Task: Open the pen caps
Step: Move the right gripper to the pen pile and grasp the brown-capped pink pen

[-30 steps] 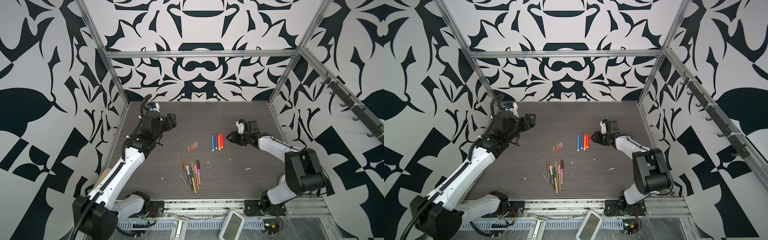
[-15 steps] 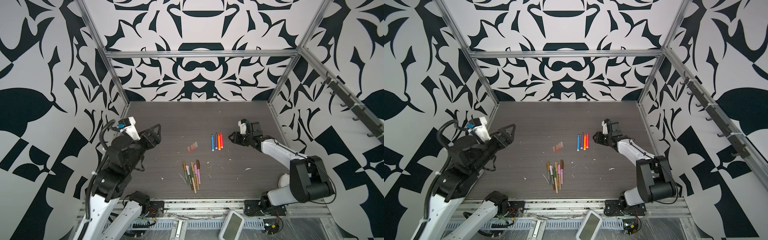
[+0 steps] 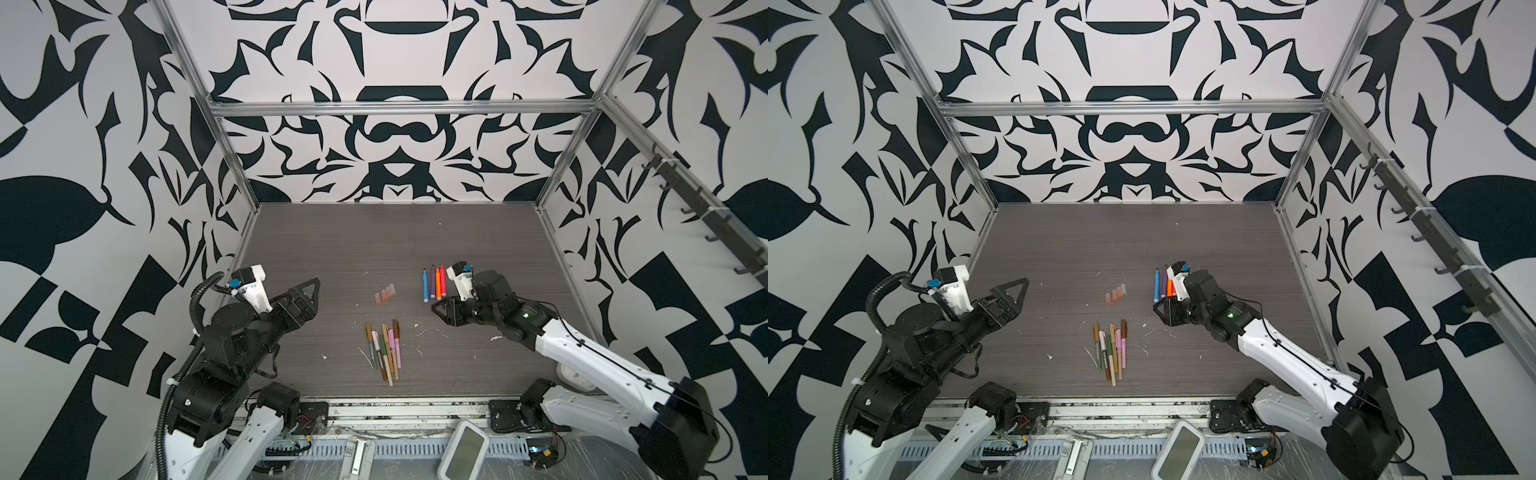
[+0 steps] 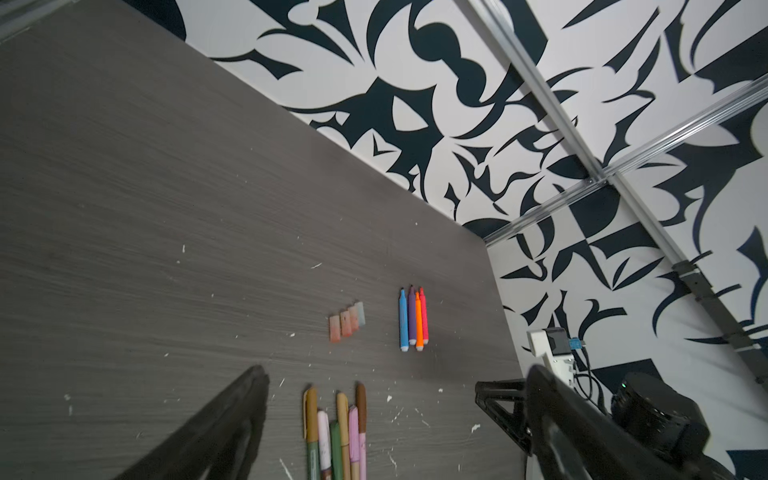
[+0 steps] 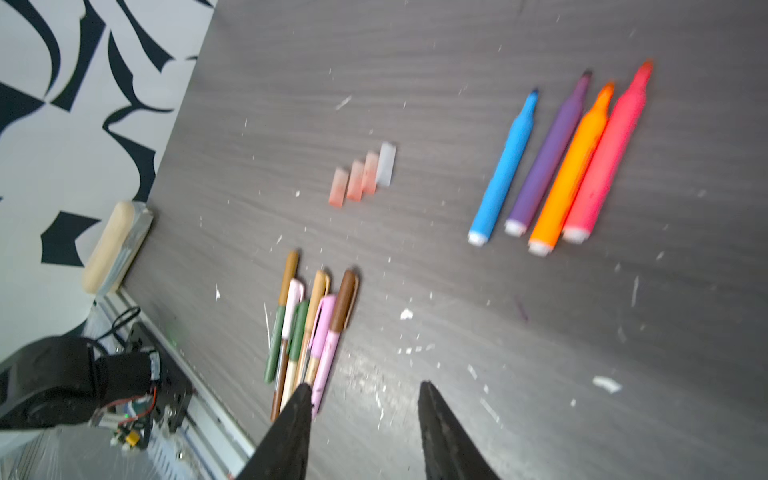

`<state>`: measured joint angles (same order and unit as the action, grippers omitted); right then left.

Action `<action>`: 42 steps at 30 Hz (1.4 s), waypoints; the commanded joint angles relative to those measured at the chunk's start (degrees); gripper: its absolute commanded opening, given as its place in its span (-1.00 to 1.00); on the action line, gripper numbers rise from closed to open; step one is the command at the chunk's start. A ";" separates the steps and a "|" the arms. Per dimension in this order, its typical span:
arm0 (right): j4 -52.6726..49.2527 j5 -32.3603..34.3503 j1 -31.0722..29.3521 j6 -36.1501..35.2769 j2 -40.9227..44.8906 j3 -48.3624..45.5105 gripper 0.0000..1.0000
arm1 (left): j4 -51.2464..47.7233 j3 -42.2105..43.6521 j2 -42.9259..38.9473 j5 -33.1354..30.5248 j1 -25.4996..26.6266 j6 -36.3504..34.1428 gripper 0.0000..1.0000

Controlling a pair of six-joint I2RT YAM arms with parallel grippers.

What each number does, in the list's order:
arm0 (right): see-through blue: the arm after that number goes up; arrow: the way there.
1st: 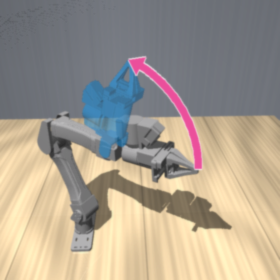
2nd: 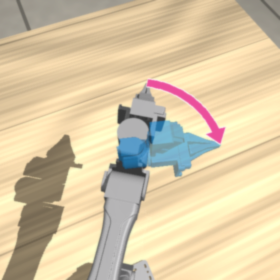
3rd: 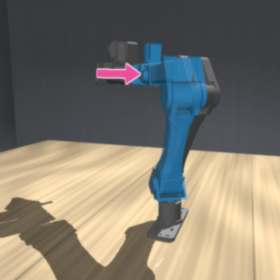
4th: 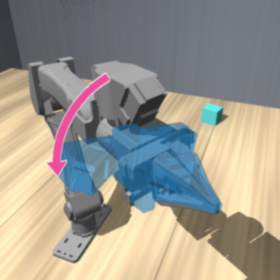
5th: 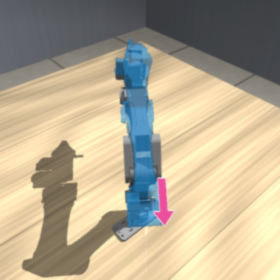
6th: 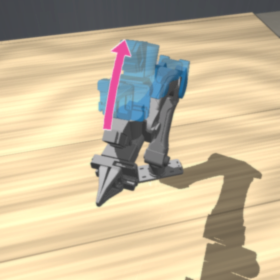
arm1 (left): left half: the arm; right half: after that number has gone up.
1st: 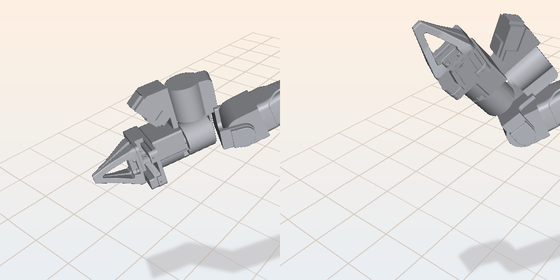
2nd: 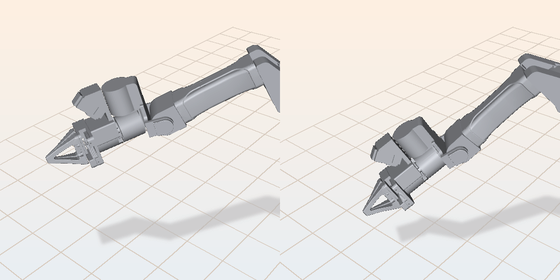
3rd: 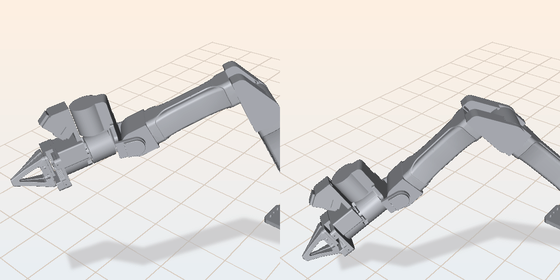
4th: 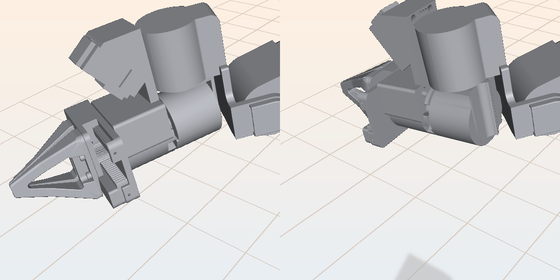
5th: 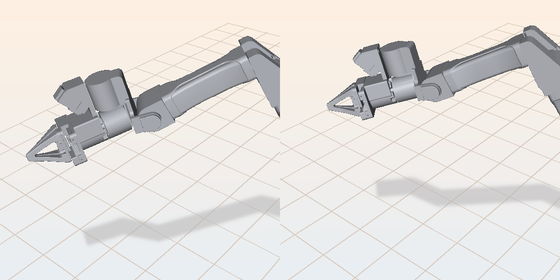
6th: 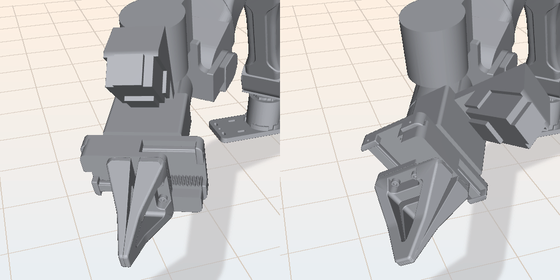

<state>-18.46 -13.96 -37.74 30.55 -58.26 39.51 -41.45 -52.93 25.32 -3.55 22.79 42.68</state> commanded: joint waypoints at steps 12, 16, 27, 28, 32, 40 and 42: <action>-8.53 13.43 -17.20 11.17 -0.34 -4.17 -0.10 | -5.82 3.73 -1.50 1.42 -0.06 -7.98 0.78; -10.41 13.60 -20.17 11.59 -6.77 -1.73 -0.10 | -7.16 0.53 -0.07 1.46 -0.11 -11.91 0.76; -9.61 16.45 -26.01 11.91 -24.39 11.55 -0.10 | -7.44 1.42 1.57 -0.04 -0.09 -13.50 0.73; -9.80 16.90 -26.18 12.05 -26.02 12.94 -0.10 | -7.50 1.38 1.42 0.08 -0.09 -13.50 0.73; -10.85 19.75 -27.28 12.41 -31.28 17.84 -0.21 | -7.38 1.85 0.46 -0.13 -0.11 -12.97 0.74; -11.79 20.62 -29.26 13.25 -37.86 21.93 -0.44 | -6.58 2.30 1.21 -0.81 -0.06 -11.91 0.75; -12.33 20.97 -29.89 13.69 -39.65 22.92 -0.44 | -6.54 2.30 1.63 -0.84 -0.08 -11.95 0.75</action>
<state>-28.99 5.21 -66.63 43.42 -96.75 59.88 -46.98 -51.09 26.39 -3.73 22.79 30.24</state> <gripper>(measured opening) 0.282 0.875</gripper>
